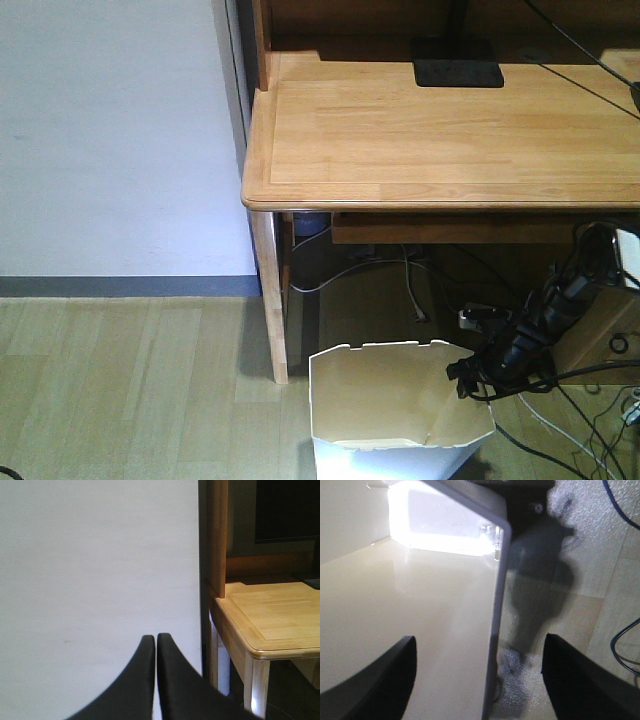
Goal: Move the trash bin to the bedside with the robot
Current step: 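Lower the right gripper onto the rim of the white trash bin, then close the right gripper on the bin rim and lift it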
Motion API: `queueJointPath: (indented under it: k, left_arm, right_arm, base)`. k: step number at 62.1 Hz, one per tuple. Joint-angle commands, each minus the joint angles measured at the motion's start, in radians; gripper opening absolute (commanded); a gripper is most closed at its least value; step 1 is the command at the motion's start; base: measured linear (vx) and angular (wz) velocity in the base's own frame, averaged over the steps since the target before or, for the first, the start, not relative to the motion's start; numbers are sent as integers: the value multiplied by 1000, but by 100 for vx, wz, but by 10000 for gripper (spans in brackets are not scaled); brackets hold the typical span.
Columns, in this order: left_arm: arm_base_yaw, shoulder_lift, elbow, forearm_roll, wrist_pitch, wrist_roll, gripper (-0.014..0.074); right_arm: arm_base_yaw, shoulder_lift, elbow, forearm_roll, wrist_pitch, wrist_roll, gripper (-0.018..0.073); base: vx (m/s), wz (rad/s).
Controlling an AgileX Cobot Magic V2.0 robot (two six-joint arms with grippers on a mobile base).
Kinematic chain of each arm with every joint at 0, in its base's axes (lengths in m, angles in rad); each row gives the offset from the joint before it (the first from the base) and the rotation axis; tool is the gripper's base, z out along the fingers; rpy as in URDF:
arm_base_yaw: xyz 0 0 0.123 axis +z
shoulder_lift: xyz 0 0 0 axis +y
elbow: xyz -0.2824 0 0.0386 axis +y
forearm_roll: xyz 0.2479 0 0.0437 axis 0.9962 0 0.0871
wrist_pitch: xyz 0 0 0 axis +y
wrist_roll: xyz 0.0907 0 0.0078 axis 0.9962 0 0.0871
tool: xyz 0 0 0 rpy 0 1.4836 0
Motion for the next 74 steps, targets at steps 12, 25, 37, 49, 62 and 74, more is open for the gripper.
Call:
queueJointPath:
  k: [12,25,37,49,62,74]
  left_arm:
    - [-6,-5,12,-9,-74,-14,-6]
    - [-6,-5,12,-9,-74,-14,-6]
    - [-6,-5,12,-9,-74,-14,-6]
    - [-6,-5,12,-9,-74,-14,-6]
    - [-6,-5,12,-9,-74,-14,-6]
    - [-6,-5,12,-9,-74,-14,-6]
  right_arm:
    - [-6,37,-105,2,28,-8,422]
    - [-7,79,-173,2,89,12,67]
    - [-7,66,-180,41,127,-32,-10]
    - [-7,-20,-97,207,91,-201,-8]
    - [-42,-161,104,525,92,-559,-6]
    - [-135,-330,277,783,272,-855,-4]
  base:
    - [0,0]
    - [0,0]
    - [0,0]
    - [0,0]
    - [0,0]
    - [0,0]
